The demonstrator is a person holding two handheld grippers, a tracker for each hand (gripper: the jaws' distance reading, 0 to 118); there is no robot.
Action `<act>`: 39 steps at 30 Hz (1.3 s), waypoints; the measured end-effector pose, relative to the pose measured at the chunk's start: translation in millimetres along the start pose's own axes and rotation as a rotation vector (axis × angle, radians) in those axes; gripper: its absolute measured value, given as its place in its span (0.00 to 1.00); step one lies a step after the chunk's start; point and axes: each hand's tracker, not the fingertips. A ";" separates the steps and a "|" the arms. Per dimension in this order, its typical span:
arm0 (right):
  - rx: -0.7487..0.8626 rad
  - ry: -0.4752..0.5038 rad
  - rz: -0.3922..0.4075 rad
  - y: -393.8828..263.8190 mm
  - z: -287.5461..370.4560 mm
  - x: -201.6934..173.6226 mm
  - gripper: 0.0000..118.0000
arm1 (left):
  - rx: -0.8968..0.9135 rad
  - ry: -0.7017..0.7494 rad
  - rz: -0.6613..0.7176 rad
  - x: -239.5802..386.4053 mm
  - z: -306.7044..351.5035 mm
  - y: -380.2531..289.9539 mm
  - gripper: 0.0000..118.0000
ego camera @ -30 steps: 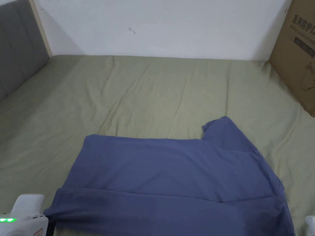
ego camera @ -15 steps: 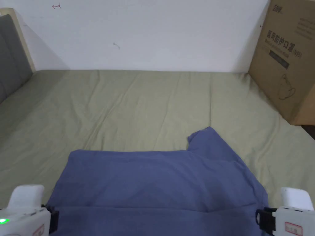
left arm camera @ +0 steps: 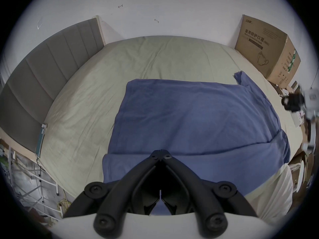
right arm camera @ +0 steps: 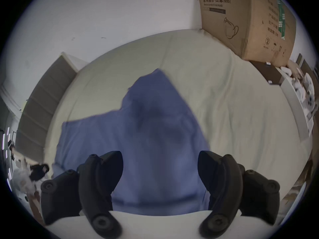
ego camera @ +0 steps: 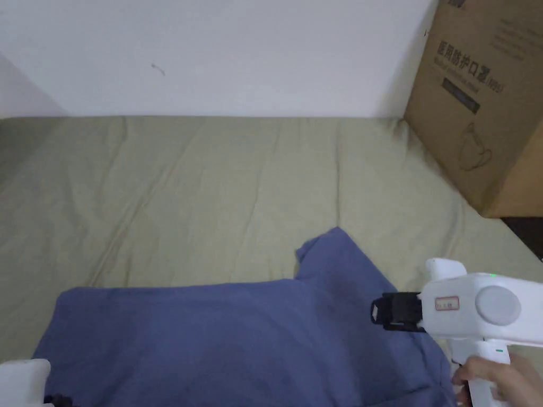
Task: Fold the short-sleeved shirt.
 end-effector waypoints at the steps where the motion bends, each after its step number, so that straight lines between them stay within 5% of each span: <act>1: 0.004 -0.003 -0.006 15.5 -11.4 -0.6 0.79 | -0.003 0.004 -0.004 1.0 -4.4 3.1 0.00; 5: -0.074 -0.080 -0.060 67.7 -79.6 21.7 0.78 | -0.034 -0.012 -0.001 5.1 -21.7 10.0 0.00; 8: -0.187 -0.119 -0.009 77.8 -127.0 29.4 0.76 | -0.063 0.002 -0.026 10.1 -32.4 12.5 0.00; 10: -0.266 -0.212 0.108 68.3 -145.7 22.4 0.67 | -0.079 0.003 -0.026 9.0 -39.7 15.1 0.00; 12: -0.219 -0.179 0.078 70.0 -134.8 14.4 0.65 | -0.086 0.001 -0.019 8.1 -44.4 15.6 0.00; 14: -0.204 -0.180 0.154 68.2 -124.5 3.7 0.54 | -0.091 -0.004 -0.016 7.9 -49.1 15.4 0.00; 15: -0.197 -0.189 0.184 67.8 -121.3 0.4 0.37 | -0.094 -0.004 -0.019 8.1 -51.1 16.2 0.00; 16: -0.196 -0.170 0.166 68.8 -118.5 0.3 0.17 | -0.094 -0.004 -0.023 7.7 -52.4 16.2 0.00; 18: -0.185 -0.133 0.087 69.1 -111.2 -2.2 0.04 | -0.090 0.008 -0.025 6.1 -52.9 17.4 0.00; 31: -0.126 -0.113 0.085 68.0 -90.5 -7.2 0.04 | -0.004 -0.001 0.066 -29.5 -64.8 62.5 0.00; 32: -0.125 -0.112 0.085 67.5 -90.2 -7.5 0.04 | 0.009 -0.014 0.083 -34.1 -73.1 74.0 0.05; 35: -0.132 -0.117 0.085 68.2 -92.4 -7.2 0.04 | -0.009 0.006 0.159 -52.7 -112.0 120.0 0.56; 39: -0.137 -0.112 0.071 68.5 -95.3 -6.6 0.04 | -0.047 0.015 0.190 -75.4 -175.0 164.8 0.71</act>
